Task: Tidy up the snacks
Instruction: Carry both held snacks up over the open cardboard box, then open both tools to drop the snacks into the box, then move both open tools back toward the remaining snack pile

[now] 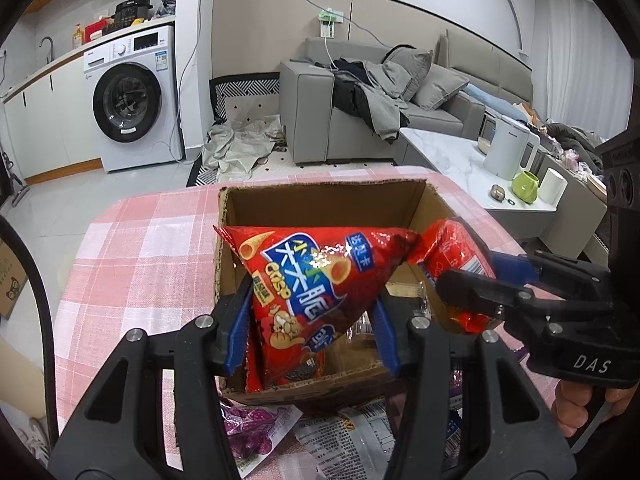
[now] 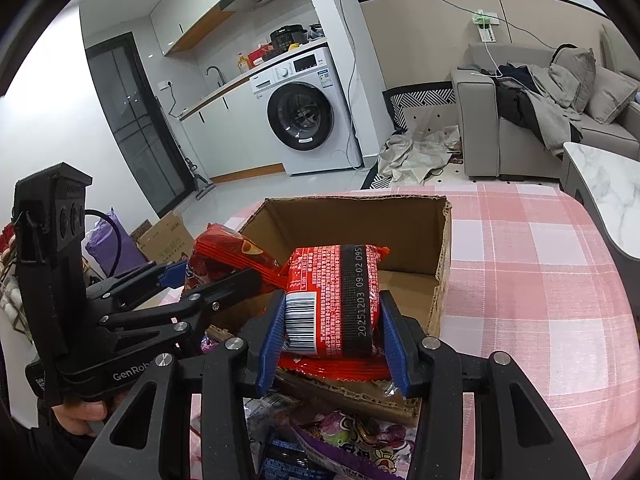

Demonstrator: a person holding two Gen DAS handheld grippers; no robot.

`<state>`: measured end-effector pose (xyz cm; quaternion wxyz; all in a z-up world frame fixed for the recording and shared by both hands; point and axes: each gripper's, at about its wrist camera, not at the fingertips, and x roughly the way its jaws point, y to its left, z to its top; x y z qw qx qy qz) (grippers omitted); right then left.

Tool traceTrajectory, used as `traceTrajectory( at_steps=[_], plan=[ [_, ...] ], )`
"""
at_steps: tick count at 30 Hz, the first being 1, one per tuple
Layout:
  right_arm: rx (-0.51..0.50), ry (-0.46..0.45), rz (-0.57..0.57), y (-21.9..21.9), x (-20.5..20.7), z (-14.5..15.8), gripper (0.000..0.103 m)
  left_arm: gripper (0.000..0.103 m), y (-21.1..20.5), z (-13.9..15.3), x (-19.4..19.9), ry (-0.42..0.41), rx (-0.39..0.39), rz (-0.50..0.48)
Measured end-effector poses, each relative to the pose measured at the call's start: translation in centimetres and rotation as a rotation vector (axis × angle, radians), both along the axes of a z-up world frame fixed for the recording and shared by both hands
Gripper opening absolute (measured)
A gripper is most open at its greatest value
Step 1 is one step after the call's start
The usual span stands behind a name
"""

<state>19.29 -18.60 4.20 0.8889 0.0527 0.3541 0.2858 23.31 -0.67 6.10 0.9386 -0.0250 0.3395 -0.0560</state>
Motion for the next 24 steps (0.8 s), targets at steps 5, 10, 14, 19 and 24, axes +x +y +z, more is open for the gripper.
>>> traceTrajectory(
  at_steps=[5, 10, 14, 19, 24],
  plan=[
    [-0.012, 0.007, -0.011, 0.0, 0.2, -0.2, 0.045, 0.049, -0.4, -0.6, 0.3, 0.027, 0.026, 0.000],
    [-0.011, 0.000, -0.014, -0.2, 0.1, -0.1, 0.051, 0.076, -0.4, -0.4, -0.4, 0.021, 0.015, -0.004],
    [-0.010, -0.024, -0.028, -0.7, -0.4, 0.5, 0.060, 0.082, -0.1, 0.5, -1.8, -0.011, 0.011, 0.002],
    [0.017, -0.039, -0.056, -2.0, -1.7, 1.1, 0.101, 0.099, 0.5, 1.1, -4.1, -0.025, 0.015, 0.039],
    [0.039, -0.020, -0.047, -3.0, -3.1, 0.9, 0.102, 0.102, 0.9, 1.2, -6.6, -0.044, 0.010, 0.045]
  ],
)
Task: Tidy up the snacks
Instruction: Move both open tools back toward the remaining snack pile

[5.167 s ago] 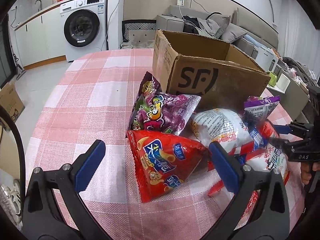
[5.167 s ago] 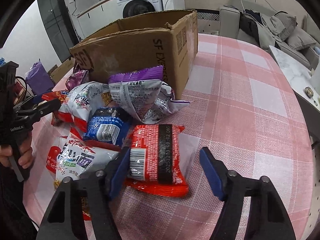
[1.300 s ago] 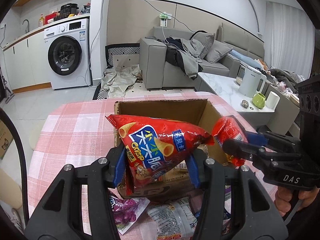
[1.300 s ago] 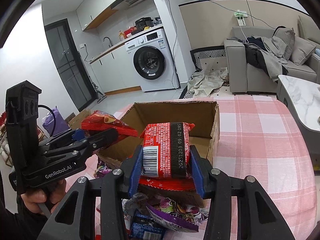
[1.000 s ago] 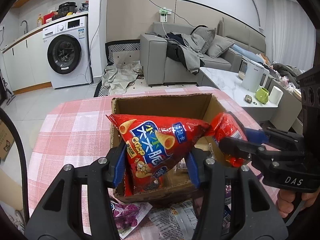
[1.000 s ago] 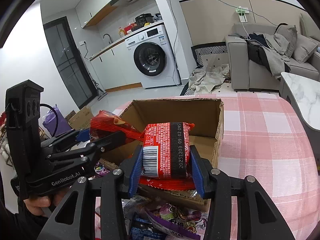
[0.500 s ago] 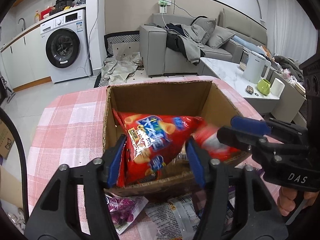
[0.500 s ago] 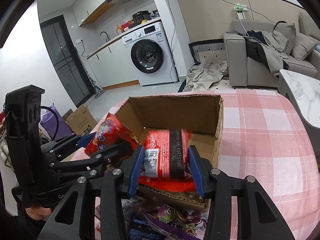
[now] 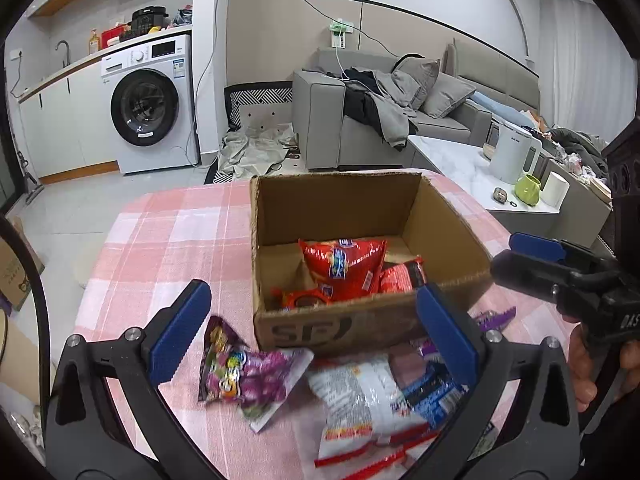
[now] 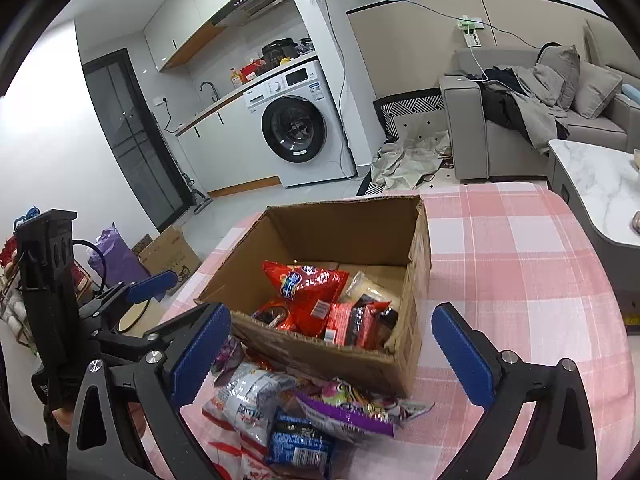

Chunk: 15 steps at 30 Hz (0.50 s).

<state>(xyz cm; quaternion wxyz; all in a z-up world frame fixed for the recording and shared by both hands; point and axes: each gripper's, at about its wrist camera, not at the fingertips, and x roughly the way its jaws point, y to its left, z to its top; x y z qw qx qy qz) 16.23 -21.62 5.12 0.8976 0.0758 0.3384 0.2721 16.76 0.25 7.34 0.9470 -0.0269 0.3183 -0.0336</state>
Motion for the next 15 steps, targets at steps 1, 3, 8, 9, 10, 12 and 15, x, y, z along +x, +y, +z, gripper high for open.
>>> traceTrajectory(
  at_steps=[1, 3, 8, 9, 10, 12, 15],
  plan=[
    [-0.007, -0.002, -0.007, -0.2, -0.4, -0.1, 0.102, 0.102, 0.1, 0.0, -0.4, 0.002, -0.007, -0.001],
    [-0.020, -0.002, -0.012, -0.4, -1.1, -0.3, 0.102, 0.102, 0.3, -0.1, -1.4, 0.008, -0.019, 0.000],
    [-0.043, 0.008, -0.017, -1.0, -3.0, -1.0, 0.102, 0.102, 1.1, -0.8, -4.3, 0.014, -0.027, 0.011],
    [-0.048, 0.011, -0.021, -1.1, -3.4, -1.2, 0.102, 0.102, 1.3, -0.9, -4.9, 0.016, -0.031, 0.016],
    [-0.050, 0.013, -0.022, -1.2, -3.7, -1.4, 0.102, 0.102, 1.4, -1.2, -5.4, 0.020, -0.035, 0.018],
    [-0.056, 0.020, -0.017, -1.4, -4.5, -1.8, 0.102, 0.102, 1.6, -1.6, -6.2, 0.027, -0.034, 0.020],
    [-0.077, 0.022, -0.015, -1.4, -5.7, -2.2, 0.102, 0.102, 1.4, -2.4, -7.7, 0.034, -0.020, 0.029]
  ],
)
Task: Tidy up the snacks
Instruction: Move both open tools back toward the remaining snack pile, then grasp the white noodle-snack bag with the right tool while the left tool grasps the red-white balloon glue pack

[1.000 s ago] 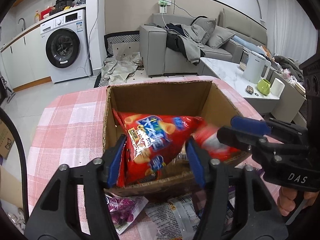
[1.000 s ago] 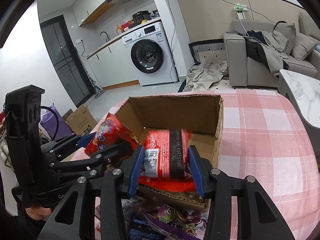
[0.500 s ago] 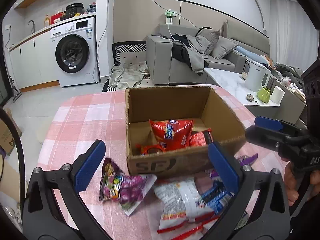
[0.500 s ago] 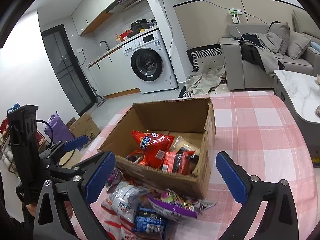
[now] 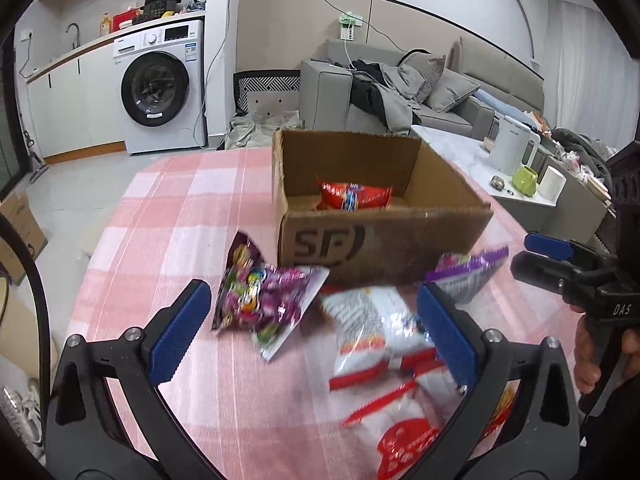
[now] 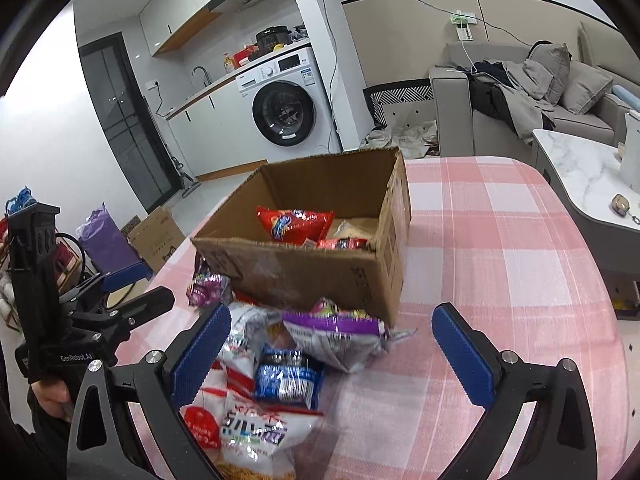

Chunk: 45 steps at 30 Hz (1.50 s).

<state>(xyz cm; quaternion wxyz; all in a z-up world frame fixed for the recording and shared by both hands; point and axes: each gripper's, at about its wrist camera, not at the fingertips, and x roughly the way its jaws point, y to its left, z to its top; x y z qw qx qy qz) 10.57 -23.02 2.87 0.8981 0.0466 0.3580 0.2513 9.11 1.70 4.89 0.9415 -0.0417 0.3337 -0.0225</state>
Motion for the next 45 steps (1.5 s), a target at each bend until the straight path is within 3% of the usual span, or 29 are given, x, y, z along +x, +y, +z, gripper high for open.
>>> traceTrajectory(
  at_steps=[14, 20, 34, 45],
  plan=[
    [-0.073, 0.071, 0.075, 1.2, -4.5, -3.5, 0.102, 0.102, -0.8, -2.9, -4.1, 0.055, -0.030, -0.005],
    [-0.102, 0.086, 0.115, 2.3, -5.7, -4.4, 0.102, 0.102, -1.6, -3.5, -5.0, 0.067, 0.000, -0.015],
    [-0.118, 0.168, 0.153, 4.4, -5.4, -7.1, 0.102, 0.102, -2.1, -5.0, -5.2, 0.102, 0.024, -0.029],
    [-0.066, 0.210, 0.187, 4.9, -4.9, -8.3, 0.098, 0.102, -1.9, -5.8, -5.1, 0.120, 0.000, -0.052]
  ],
)
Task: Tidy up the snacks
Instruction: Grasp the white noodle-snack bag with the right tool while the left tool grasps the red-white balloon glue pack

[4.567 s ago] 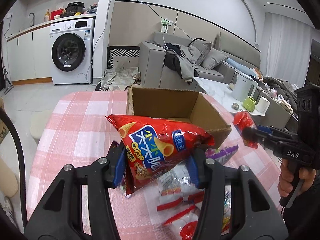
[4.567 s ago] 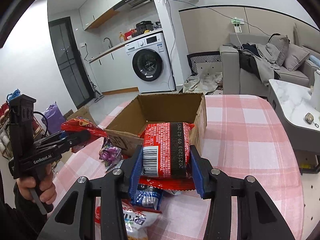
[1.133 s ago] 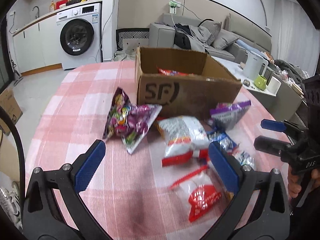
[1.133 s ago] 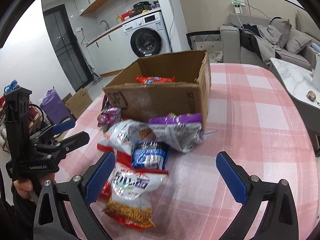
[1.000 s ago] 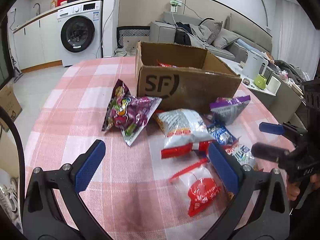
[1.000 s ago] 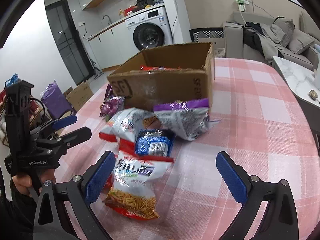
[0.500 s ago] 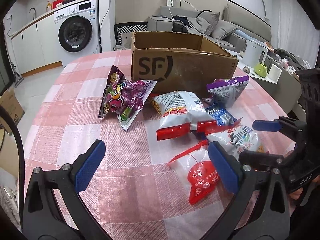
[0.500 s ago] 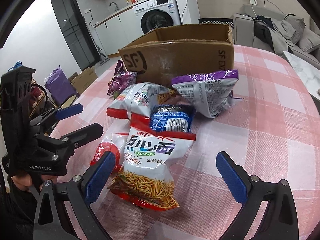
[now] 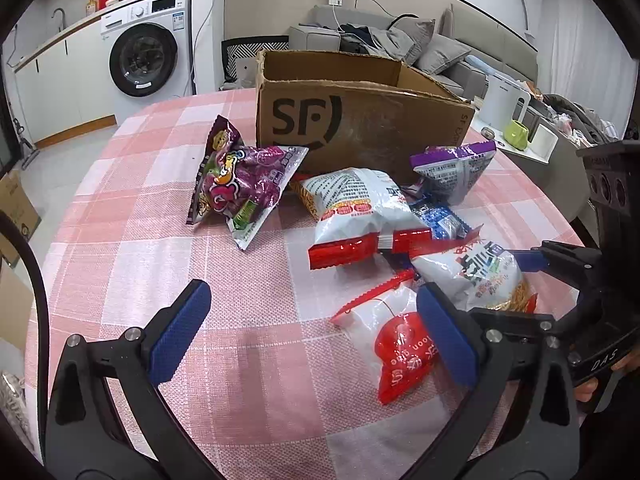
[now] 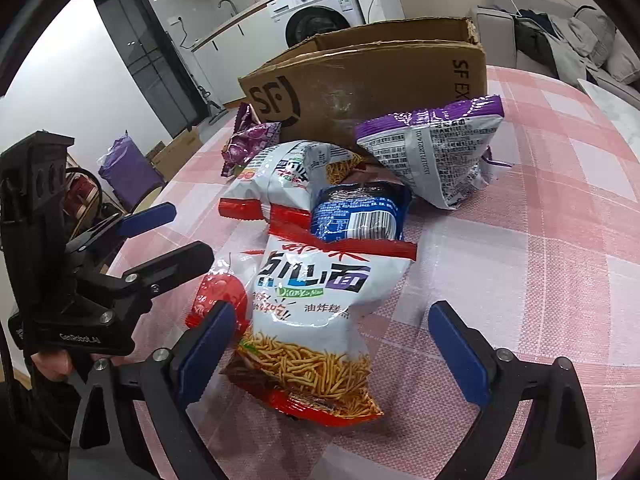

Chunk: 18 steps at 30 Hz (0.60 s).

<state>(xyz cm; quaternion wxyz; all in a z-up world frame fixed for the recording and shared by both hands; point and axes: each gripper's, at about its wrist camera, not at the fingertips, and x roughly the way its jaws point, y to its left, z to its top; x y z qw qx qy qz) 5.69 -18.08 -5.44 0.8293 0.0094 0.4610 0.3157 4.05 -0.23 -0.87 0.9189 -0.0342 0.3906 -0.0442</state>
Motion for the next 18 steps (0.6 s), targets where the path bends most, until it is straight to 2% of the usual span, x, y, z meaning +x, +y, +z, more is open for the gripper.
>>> traceTrajectory(
  at_steps=[2, 6, 9, 10, 13, 18],
  plan=[
    [0.006, 0.001, 0.006, 0.05, -0.09, -0.04, 0.096, 0.102, -0.03, -0.15, 0.02, 0.004, -0.001, 0.000],
    [0.033, 0.009, 0.021, -0.01, -0.34, 0.04, 0.082, 0.102, 0.11, -0.35, 0.14, 0.008, -0.011, -0.002],
    [0.054, 0.017, 0.031, -0.08, -0.37, 0.06, 0.067, 0.102, 0.14, -0.44, 0.21, 0.009, -0.012, -0.003],
    [0.063, 0.022, 0.036, -0.11, -0.40, 0.05, 0.057, 0.102, 0.14, -0.46, 0.34, 0.010, -0.012, -0.004],
    [0.077, 0.022, 0.036, -0.23, -0.51, 0.17, 0.052, 0.102, 0.13, -0.55, 0.28, 0.011, -0.014, -0.008],
    [0.086, -0.007, 0.036, -0.72, -0.67, 0.76, 0.051, 0.102, -0.32, -1.07, 0.11, 0.025, -0.025, -0.032]
  ],
)
